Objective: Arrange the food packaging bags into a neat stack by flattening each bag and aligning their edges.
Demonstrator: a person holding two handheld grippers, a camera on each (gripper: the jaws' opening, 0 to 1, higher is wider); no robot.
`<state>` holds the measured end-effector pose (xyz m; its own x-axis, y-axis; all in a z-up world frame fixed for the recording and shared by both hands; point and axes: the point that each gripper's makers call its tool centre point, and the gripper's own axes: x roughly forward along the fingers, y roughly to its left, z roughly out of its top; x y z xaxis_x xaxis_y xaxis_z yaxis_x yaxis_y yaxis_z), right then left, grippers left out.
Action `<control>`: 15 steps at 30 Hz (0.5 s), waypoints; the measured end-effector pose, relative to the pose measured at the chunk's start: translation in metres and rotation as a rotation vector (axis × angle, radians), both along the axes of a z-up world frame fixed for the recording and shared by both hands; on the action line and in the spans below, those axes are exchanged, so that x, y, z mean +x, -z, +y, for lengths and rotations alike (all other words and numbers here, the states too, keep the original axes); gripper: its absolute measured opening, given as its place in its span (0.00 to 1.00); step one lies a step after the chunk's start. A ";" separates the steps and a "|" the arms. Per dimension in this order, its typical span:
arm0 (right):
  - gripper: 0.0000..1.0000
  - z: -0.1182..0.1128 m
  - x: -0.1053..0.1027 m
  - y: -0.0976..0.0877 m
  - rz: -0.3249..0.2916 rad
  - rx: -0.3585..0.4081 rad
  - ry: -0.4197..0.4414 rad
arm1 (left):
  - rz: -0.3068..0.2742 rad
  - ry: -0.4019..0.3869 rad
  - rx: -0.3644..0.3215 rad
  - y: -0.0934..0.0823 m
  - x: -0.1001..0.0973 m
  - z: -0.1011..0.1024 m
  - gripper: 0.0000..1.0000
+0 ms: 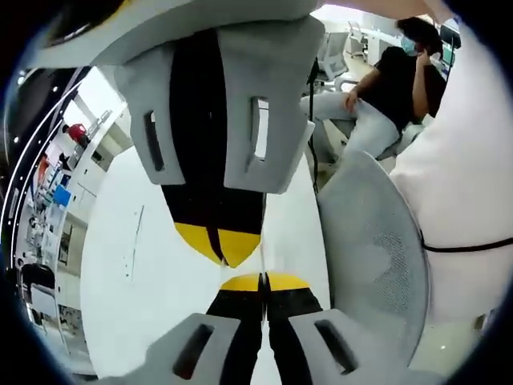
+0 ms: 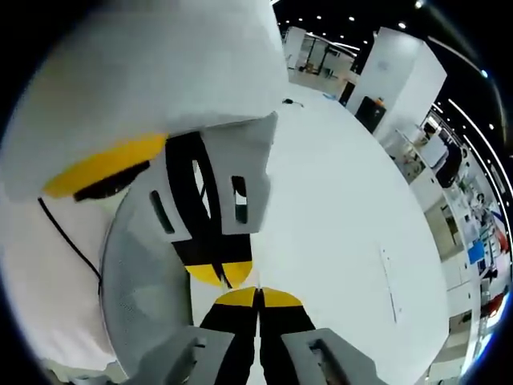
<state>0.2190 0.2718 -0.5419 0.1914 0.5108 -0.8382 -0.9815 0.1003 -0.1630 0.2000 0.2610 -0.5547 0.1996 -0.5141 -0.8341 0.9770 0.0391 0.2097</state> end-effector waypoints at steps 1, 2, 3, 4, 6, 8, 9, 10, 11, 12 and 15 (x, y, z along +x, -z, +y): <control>0.00 0.000 -0.001 -0.001 0.001 0.000 0.003 | 0.008 -0.001 -0.002 0.001 -0.001 0.000 0.00; 0.00 0.000 -0.001 -0.001 0.001 0.000 0.003 | 0.012 -0.001 -0.003 0.001 -0.002 0.000 0.00; 0.00 0.000 0.000 -0.001 0.000 0.001 0.007 | 0.016 0.000 -0.005 0.002 -0.004 -0.001 0.00; 0.00 0.000 0.000 -0.001 0.000 0.003 0.013 | 0.017 0.002 -0.005 0.003 -0.004 0.000 0.00; 0.00 -0.001 0.003 -0.001 -0.002 0.006 0.019 | 0.019 0.003 -0.005 0.003 -0.007 0.001 0.00; 0.00 -0.001 0.003 0.000 -0.002 0.005 0.023 | 0.025 0.002 -0.010 0.005 -0.009 0.001 0.00; 0.00 -0.001 0.003 0.000 -0.003 0.008 0.028 | 0.028 0.000 -0.012 0.006 -0.010 0.001 0.00; 0.00 0.000 0.004 0.000 -0.003 0.010 0.030 | 0.030 -0.002 -0.014 0.007 -0.010 0.001 0.00; 0.00 -0.001 0.005 0.000 -0.004 0.011 0.033 | 0.031 -0.004 -0.016 0.008 -0.012 0.002 0.00; 0.00 -0.001 0.006 0.001 -0.006 0.012 0.036 | 0.032 -0.005 -0.018 0.008 -0.014 0.003 0.00; 0.00 -0.001 0.008 0.001 -0.008 0.015 0.047 | 0.037 -0.004 -0.018 0.011 -0.019 0.003 0.00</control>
<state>0.2267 0.2704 -0.5427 0.2223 0.5136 -0.8287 -0.9743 0.1489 -0.1691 0.1812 0.2643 -0.5661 0.1710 -0.5286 -0.8315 0.9839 0.0463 0.1729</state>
